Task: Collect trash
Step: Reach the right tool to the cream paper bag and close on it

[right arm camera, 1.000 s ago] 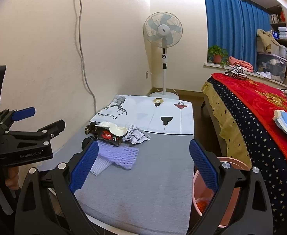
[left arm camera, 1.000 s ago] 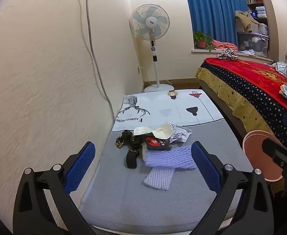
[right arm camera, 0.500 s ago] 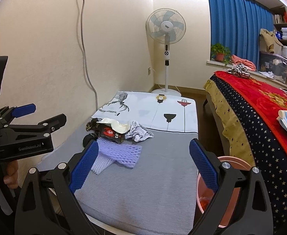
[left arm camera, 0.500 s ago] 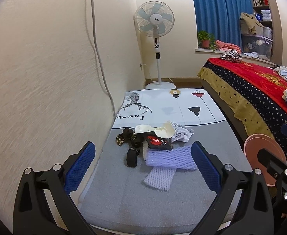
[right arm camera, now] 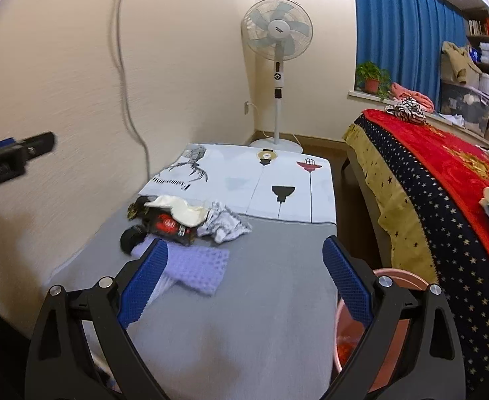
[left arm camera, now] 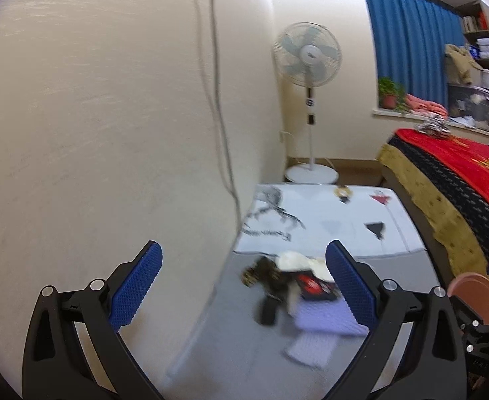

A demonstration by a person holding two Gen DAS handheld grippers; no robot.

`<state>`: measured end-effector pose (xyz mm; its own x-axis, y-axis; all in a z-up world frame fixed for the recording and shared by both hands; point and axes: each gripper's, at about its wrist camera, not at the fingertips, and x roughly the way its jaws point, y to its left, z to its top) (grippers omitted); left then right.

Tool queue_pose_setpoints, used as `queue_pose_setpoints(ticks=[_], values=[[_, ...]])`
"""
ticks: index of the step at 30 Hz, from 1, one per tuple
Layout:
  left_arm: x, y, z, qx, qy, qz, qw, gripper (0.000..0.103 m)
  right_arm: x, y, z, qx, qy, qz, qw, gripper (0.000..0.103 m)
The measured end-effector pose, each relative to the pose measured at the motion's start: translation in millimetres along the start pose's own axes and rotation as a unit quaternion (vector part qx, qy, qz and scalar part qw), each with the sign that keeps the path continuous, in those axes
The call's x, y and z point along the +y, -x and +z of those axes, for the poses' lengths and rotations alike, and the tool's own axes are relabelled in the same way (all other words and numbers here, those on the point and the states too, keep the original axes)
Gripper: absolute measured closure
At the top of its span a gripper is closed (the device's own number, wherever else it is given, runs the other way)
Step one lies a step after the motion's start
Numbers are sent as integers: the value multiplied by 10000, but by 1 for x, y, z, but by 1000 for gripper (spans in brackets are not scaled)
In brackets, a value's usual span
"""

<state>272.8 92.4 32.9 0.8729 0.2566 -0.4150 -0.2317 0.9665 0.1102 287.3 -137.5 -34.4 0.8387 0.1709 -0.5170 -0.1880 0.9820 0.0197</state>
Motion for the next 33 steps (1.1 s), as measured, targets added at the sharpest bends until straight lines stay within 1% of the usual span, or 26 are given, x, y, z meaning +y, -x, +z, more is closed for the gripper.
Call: queue_pose_setpoints(ticks=[3,6,8,10,12,16,18,20,22,24,26,27,28,29,30,31,33], values=[[12,-13,6,-41,156,226,9996,8,8,-28,3,-45,97,12,9999,11],[19,-23,7,30,317,332,9989,8,14,-57,4,2,97,111,9999,12],[21,-29,6,101,336,365,9987,8,18,-80,5,42,31,240,9997,19],[21,-35,6,163,334,412,9985,8,24,-101,6,75,47,326,9994,32],[23,-38,6,222,373,408,9982,8,32,-124,7,128,71,478,9988,41],[28,-46,5,361,446,363,9977,8,49,-160,4,242,165,627,9976,49],[28,-50,4,406,429,382,9975,8,54,-176,1,330,178,662,9971,50],[28,-53,3,427,370,433,9975,8,57,-189,-2,393,142,691,9967,53],[27,-56,3,456,330,458,9974,8,57,-202,-4,489,105,742,9960,63],[28,-59,3,503,356,424,9972,8,58,-210,-6,555,86,778,9954,65],[27,-61,3,564,372,391,9969,8,56,-215,-7,605,42,793,9950,66],[27,-62,2,576,374,377,9969,8,55,-218,-9,662,6,821,9944,70],[27,-62,2,592,371,361,9969,8,55,-220,-9,728,-7,878,9935,80],[28,-62,1,601,369,356,9969,8,55,-221,-9,753,-6,935,9928,85],[28,-62,1,609,375,349,9968,8,56,-222,-9,747,-2,949,9927,96],[29,-62,1,612,379,350,9968,8,56,-220,-9,717,3,968,9927,98],[29,-61,1,610,379,360,9968,8,57,-215,-9,608,26,994,9932,100]])
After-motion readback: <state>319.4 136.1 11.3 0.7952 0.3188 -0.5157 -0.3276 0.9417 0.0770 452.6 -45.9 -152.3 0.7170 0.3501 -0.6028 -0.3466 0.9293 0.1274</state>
